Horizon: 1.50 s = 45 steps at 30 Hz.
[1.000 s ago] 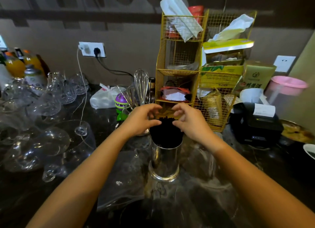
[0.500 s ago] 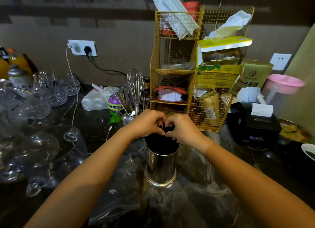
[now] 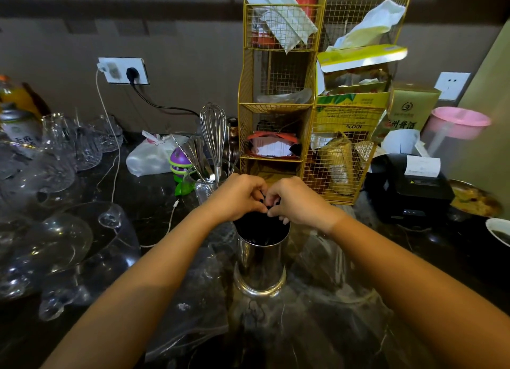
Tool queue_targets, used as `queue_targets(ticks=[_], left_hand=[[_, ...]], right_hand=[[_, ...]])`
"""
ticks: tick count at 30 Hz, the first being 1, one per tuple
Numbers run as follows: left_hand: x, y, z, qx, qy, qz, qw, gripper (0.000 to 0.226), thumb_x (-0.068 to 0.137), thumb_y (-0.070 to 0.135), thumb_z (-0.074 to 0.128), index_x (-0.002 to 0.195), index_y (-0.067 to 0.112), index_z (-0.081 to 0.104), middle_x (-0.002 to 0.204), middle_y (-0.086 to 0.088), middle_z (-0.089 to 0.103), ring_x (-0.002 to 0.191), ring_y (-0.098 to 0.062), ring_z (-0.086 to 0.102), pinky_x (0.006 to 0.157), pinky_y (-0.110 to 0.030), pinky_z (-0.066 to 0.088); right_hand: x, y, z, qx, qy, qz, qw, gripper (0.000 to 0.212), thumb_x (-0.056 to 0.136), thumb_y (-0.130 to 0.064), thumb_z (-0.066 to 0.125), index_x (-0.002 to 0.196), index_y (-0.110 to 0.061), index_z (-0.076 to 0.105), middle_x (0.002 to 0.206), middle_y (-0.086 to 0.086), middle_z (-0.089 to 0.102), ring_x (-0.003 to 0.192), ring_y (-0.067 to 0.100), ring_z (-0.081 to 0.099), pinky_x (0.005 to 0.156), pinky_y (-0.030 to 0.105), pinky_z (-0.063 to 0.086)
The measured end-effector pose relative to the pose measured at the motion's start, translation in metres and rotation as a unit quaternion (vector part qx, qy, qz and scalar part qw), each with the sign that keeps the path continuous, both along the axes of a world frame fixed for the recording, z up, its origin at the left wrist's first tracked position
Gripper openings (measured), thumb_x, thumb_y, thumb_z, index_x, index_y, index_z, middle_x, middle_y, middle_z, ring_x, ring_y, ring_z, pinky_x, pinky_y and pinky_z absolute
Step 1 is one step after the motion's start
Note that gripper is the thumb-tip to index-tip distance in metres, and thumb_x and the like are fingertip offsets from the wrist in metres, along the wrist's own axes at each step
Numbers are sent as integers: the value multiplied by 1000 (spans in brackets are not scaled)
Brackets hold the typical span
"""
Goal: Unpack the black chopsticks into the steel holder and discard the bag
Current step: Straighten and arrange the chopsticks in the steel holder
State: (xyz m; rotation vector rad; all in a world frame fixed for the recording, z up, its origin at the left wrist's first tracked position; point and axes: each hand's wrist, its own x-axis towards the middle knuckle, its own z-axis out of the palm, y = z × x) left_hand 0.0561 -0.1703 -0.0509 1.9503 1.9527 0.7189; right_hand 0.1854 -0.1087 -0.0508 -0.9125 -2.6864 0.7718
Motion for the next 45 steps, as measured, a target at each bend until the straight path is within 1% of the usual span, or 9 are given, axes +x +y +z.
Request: queue_targets(ticks=[10, 14, 19, 23, 31, 37, 40, 43, 45], left_hand=[[3, -9, 12, 52, -45, 1, 998, 22, 67, 9, 74, 87, 8, 65, 85, -11, 70, 78, -18, 64, 75, -30, 51], [5, -10, 24, 70, -84, 9, 994, 26, 67, 2, 72, 91, 4, 64, 84, -19, 68, 82, -31, 65, 79, -37, 53], [6, -9, 43, 97, -84, 9, 992, 25, 68, 1, 71, 91, 5, 64, 79, -15, 66, 76, -27, 64, 77, -38, 52], [6, -6, 59, 135, -74, 16, 988, 23, 67, 3, 72, 88, 8, 64, 73, -5, 63, 74, -23, 63, 75, -37, 53], [8, 1, 96, 229, -51, 21, 972, 20, 65, 8, 75, 82, 11, 66, 64, 10, 58, 59, -4, 56, 55, -11, 47], [17, 2, 125, 295, -46, 31, 954, 15, 71, 14, 71, 84, 12, 66, 75, 1, 62, 67, -11, 59, 58, -12, 46], [24, -1, 131, 353, -41, 69, 932, 12, 77, 22, 65, 88, 16, 65, 76, 9, 61, 69, -4, 56, 60, -11, 42], [29, -13, 126, 404, -76, 74, 909, 4, 79, 24, 62, 81, 21, 64, 66, 19, 56, 61, 4, 54, 56, -10, 42], [31, -18, 114, 391, -106, 69, 911, 11, 79, 24, 61, 68, 25, 62, 55, 17, 54, 51, 2, 51, 49, -11, 39]], right_hand=[[5, -2, 13, -25, 31, 14, 999, 18, 77, -4, 66, 69, -16, 56, 55, -4, 56, 37, -4, 54, 37, 8, 44], [7, -2, 25, -9, 55, 15, 998, 25, 76, -5, 66, 65, -21, 51, 56, -4, 54, 33, -3, 50, 33, 7, 35], [8, 0, 40, -13, 75, 9, 997, 17, 80, -5, 64, 72, -16, 53, 60, 5, 58, 42, 7, 55, 42, 21, 47], [8, -1, 55, -34, 112, 9, 993, 26, 81, -6, 62, 65, -22, 49, 52, 1, 56, 33, 2, 52, 35, 11, 41], [7, 1, 84, -86, 231, -15, 969, 23, 80, -4, 63, 69, -19, 48, 54, 4, 59, 43, 8, 60, 42, 17, 52], [9, -2, 110, -80, 326, -33, 941, 23, 80, 1, 60, 70, -16, 48, 50, 1, 57, 39, 6, 58, 39, 15, 49], [14, -2, 123, -57, 376, -50, 924, 12, 82, -3, 60, 90, -8, 53, 53, 0, 58, 39, 3, 57, 40, 15, 49], [24, 2, 134, -29, 471, -73, 878, 29, 82, -4, 59, 111, -6, 53, 62, 2, 61, 46, 0, 60, 48, 14, 52], [32, 3, 136, -45, 547, -92, 831, 25, 82, -4, 60, 103, -17, 57, 61, -1, 65, 49, 2, 62, 50, 14, 52]])
